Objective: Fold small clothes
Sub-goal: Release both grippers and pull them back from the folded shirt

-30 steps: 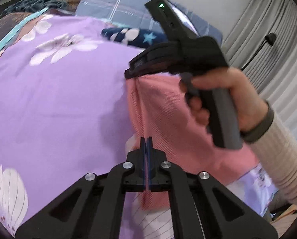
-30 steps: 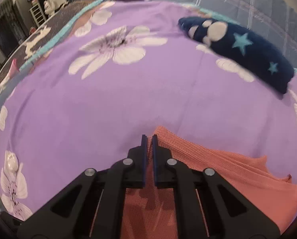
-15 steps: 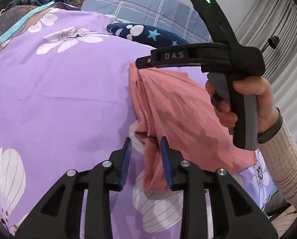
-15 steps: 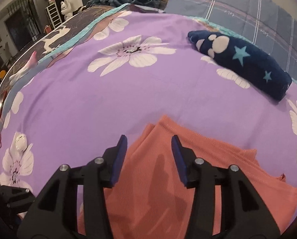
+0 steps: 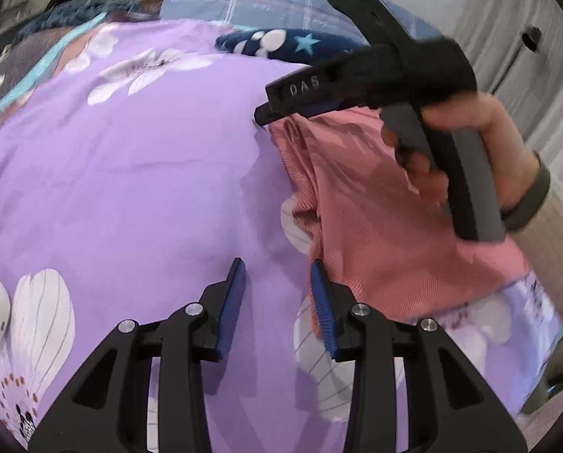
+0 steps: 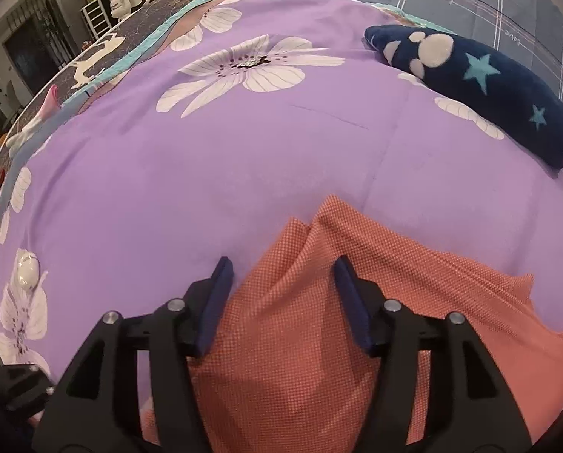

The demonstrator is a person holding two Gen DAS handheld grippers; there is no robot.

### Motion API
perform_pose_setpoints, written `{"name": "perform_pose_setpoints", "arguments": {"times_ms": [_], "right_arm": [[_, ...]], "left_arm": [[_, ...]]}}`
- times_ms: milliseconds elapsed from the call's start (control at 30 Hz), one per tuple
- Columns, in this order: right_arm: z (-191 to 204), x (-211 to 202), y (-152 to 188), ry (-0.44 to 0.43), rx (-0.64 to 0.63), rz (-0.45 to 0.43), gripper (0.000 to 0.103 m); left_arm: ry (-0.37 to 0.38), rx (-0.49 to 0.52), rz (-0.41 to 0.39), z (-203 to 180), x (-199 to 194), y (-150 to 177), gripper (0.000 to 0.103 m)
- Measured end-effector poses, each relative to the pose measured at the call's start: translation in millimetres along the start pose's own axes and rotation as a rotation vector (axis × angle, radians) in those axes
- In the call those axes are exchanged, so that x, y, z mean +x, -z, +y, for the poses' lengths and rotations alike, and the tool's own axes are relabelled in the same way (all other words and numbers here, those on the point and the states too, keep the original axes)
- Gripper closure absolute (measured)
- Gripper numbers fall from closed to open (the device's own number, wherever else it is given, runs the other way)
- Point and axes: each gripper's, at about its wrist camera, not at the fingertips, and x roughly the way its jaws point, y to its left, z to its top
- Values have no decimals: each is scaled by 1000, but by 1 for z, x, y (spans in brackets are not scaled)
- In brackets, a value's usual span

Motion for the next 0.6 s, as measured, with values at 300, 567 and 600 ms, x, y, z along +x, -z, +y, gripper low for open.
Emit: {"name": "perform_pose_setpoints", "arguments": {"times_ms": [300, 567, 600], "right_arm": [[13, -73, 58, 131, -161, -133, 47], [93, -100, 170, 137, -503, -166, 45], [99, -95, 178, 172, -530, -158, 44]], "left_arm": [[-39, -86, -18, 21, -26, 10, 63], [-84, -177, -56, 41, -39, 4, 58], [-81, -186, -61, 41, -41, 3, 56]]}}
